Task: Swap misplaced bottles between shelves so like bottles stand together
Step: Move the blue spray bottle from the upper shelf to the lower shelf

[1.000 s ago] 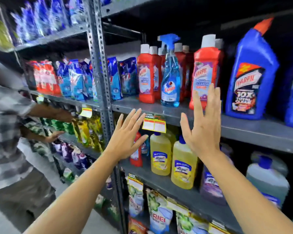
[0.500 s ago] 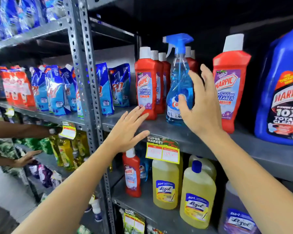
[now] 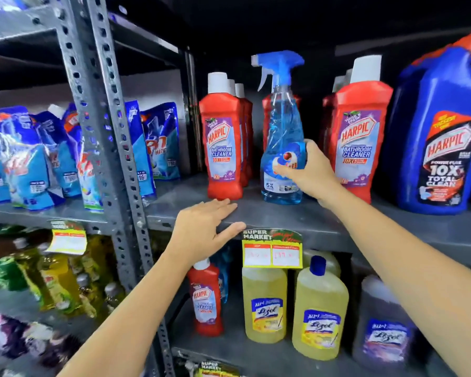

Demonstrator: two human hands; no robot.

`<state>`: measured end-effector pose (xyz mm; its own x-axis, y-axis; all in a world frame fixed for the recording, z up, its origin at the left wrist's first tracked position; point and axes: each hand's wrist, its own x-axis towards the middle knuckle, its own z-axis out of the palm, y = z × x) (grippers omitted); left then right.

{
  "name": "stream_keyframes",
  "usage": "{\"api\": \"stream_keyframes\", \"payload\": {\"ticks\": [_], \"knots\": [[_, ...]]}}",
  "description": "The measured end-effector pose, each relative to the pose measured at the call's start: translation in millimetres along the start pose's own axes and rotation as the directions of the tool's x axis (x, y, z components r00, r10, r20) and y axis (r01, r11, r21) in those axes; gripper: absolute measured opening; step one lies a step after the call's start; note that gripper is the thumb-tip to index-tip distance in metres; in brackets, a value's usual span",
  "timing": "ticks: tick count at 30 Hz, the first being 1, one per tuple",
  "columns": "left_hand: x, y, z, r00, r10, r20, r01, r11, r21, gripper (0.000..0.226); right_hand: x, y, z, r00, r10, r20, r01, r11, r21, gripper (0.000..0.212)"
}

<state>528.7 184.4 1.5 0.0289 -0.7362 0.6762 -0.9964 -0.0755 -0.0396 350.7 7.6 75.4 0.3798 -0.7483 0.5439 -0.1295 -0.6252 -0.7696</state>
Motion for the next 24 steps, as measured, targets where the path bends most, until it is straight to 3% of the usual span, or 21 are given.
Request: {"api": "stream_keyframes", "payload": {"ticks": [5,11,15,20,24], "knots": [[0.4,-1.4,1.7,1.000,-0.005,-0.005,0.005,1.000,-0.006,0.069,-3.2,2.0,3.2,0.999,0.004,-0.040,-0.006,0.999,-0.039,0.060],[1.0,-5.5,5.2,0.998,0.033,-0.051,-0.033,0.999,0.002,0.068,-20.3,-8.3,10.0,0.978,-0.012,-0.207,0.006,0.999,-0.034,0.057],[-1.7,-4.7,2.7,0.994,0.070,-0.088,-0.071,0.997,-0.016,0.068,-47.0,-16.8,2.2,0.960,-0.070,-0.270,0.075,0.997,0.008,0.057],[-11.7,-5.0,0.0,0.982,0.100,-0.159,-0.119,0.987,-0.112,0.050,-101.7,-40.1,-14.9,0.922,-0.160,-0.353,0.218,0.967,0.131,0.053],[-52.3,-9.4,12.3,0.977,0.078,-0.196,-0.115,0.975,-0.188,0.051,-152.6,-44.8,-15.5,0.925,-0.219,-0.311,0.288,0.937,0.196,0.058]]}}
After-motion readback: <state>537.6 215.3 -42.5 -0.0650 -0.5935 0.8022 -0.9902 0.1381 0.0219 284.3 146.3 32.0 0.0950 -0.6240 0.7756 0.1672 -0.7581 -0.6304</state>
